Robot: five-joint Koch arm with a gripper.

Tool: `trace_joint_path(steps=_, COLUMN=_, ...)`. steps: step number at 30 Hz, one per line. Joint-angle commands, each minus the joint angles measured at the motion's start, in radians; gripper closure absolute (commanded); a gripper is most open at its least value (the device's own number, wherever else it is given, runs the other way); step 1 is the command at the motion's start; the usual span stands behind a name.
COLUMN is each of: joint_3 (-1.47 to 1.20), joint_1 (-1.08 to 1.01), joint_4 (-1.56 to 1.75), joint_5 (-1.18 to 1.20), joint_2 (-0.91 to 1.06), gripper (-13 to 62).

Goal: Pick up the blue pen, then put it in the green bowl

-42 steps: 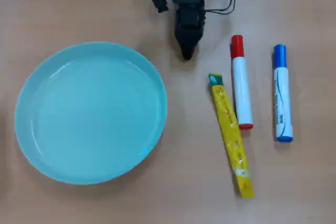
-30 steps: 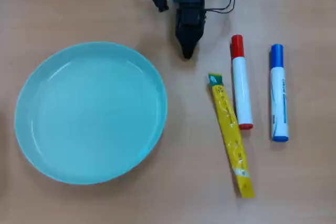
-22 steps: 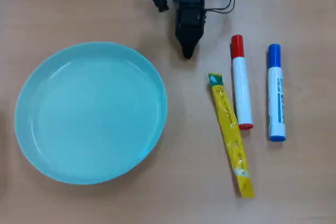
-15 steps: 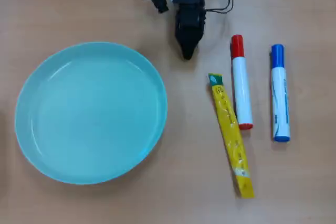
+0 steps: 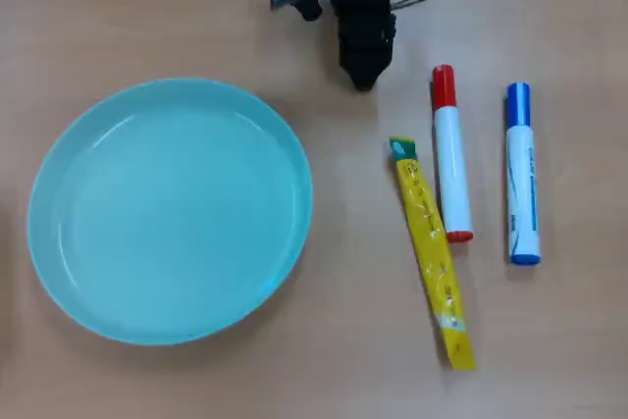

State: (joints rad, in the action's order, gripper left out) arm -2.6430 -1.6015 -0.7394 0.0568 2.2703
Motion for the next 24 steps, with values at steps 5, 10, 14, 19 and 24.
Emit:
trace_joint_path(steps=5, joint_3=0.273, joint_1=0.061, joint_4=-0.215, joint_5=-0.084, joint_2=0.095, gripper=49.9)
trace_joint_path(steps=10, joint_3=0.380, joint_1=0.169, joint_4=-0.273, joint_5=-0.238, joint_2=0.097, gripper=49.9)
trace_joint_path(steps=14, joint_3=0.428, joint_1=0.186, joint_4=-0.288, joint_5=-0.291, joint_2=0.097, gripper=49.9)
trace_joint_path(steps=19, joint_3=0.558, joint_1=0.207, joint_4=-0.405, joint_5=-0.281, joint_2=0.097, gripper=49.9)
trace_joint_path(steps=24, joint_3=0.822, joint_1=0.264, joint_4=-0.652, joint_5=-0.281, joint_2=0.041, gripper=49.9)
